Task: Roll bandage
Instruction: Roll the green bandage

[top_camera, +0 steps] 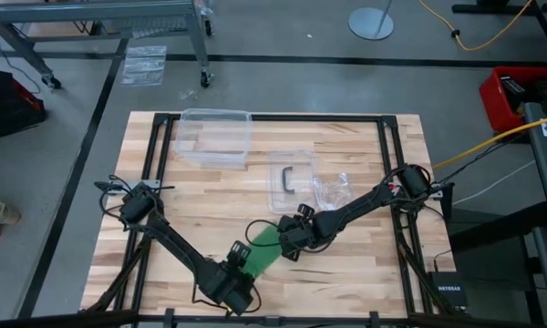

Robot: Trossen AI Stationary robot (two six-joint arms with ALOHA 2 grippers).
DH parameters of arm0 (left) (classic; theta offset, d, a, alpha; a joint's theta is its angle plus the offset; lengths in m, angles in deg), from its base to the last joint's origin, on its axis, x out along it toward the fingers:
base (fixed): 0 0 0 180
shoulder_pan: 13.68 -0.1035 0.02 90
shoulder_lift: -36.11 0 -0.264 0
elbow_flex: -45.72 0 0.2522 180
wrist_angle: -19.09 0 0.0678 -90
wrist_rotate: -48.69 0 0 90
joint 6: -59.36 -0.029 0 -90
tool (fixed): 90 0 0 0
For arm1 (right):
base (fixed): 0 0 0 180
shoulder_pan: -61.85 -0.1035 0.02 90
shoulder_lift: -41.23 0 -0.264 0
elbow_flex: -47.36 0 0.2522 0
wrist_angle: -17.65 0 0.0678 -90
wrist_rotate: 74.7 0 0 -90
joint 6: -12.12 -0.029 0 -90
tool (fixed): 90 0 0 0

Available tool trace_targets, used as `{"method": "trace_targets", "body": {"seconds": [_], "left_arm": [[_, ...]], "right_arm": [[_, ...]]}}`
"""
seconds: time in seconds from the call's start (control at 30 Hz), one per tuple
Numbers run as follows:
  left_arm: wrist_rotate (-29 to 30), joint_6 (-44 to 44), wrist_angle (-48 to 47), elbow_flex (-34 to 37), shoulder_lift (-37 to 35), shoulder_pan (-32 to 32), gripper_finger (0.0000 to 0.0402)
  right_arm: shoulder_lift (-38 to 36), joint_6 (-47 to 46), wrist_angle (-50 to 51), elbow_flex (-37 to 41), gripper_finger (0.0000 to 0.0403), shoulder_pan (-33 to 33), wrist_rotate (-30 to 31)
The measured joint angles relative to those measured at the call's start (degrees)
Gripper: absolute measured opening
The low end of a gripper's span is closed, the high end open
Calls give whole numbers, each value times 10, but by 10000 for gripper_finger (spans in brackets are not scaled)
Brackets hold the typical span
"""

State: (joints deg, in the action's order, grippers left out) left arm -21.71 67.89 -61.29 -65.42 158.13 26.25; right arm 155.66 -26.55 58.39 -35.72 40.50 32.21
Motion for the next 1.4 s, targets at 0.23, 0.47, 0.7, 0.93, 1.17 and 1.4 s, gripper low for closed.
{"method": "trace_targets", "body": {"seconds": [0.23, 0.47, 0.7, 0.93, 1.17, 1.4], "left_arm": [[0, 40, -61, 0, 0, 8, 194], [-43, 183, -167, 0, 0, 33, 172], [-53, 294, -222, 6, -17, 94, 127], [53, 458, -228, 71, -141, 146, 91], [218, 540, -198, 194, -297, 116, 91], [232, 358, 65, 384, -398, -10, 91]], "right_arm": [[0, 0, 1, 0, 165, 0, 0], [1, 0, 21, -1, 165, 0, -15], [-2, 0, 26, 0, 165, 0, -16], [-18, 14, 35, 3, 165, 0, -31], [-24, 17, 37, 3, 165, 0, -46], [-25, 30, 35, 3, 165, 0, -49]]}}
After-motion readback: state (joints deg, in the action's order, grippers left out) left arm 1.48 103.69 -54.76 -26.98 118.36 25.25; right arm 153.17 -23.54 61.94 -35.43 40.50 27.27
